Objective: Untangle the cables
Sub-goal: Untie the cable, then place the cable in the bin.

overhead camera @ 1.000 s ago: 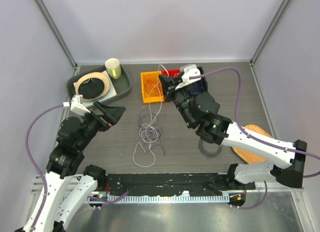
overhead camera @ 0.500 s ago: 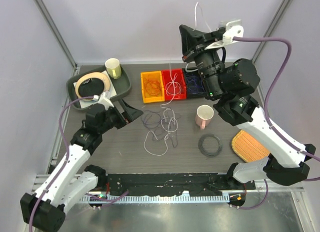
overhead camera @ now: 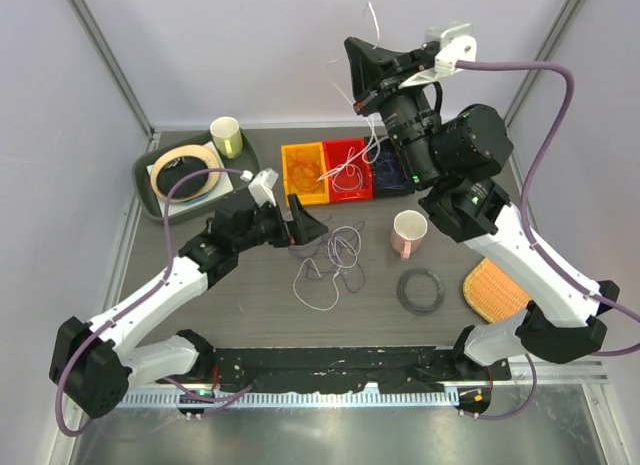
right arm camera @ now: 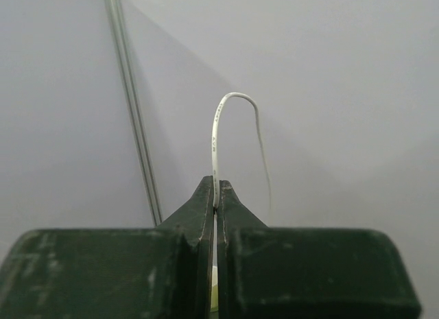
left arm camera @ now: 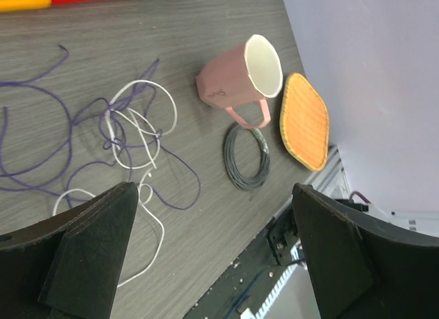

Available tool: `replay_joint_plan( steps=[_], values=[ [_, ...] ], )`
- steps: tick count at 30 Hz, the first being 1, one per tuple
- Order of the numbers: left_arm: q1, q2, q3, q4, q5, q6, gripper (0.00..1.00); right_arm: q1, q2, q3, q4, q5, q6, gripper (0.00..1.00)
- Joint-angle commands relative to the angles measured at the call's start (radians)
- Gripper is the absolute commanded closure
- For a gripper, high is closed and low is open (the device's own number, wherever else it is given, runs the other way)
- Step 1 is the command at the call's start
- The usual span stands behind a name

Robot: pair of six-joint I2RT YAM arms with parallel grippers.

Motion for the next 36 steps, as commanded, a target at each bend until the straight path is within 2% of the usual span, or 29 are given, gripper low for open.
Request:
replay_joint_plan(
  steps=[1, 6, 10, 14, 20, 29, 36],
  values=[
    [0.0, -0.019, 0.016, 0.012, -0.108, 0.028, 0.0, -0.002, 0.024, -0.024, 0.02, 0.04, -0.041, 0.99],
    [0.0, -0.068, -0.024, -0.151, -0.287, -0.021, 0.0, -0.051, 0.061, -0.121, 0.058, 0.074, -0.012, 0.99],
    [0.0, -0.114, -0.06, -0.32, -0.479, -0.099, 0.0, -0.14, 0.112, -0.178, 0.073, 0.024, 0.083, 0.99],
    [0.0, -0.15, -0.084, -0.468, -0.668, -0.173, 0.0, -0.186, 0.158, -0.253, 0.167, 0.051, 0.107, 0.99],
    [0.0, -0.188, -0.118, -0.495, -0.713, -0.182, 0.0, -0.256, 0.225, -0.366, 0.273, 0.053, 0.152, 0.99],
    [0.0, -0.196, -0.116, -0.506, -0.742, -0.178, 0.0, -0.347, 0.365, -0.331, 0.279, 0.056, 0.229, 0.99],
    [0.0, -0.191, -0.116, -0.504, -0.743, -0.175, 0.0, -0.351, 0.391, -0.388, 0.327, 0.108, 0.22, 0.99]
  ],
)
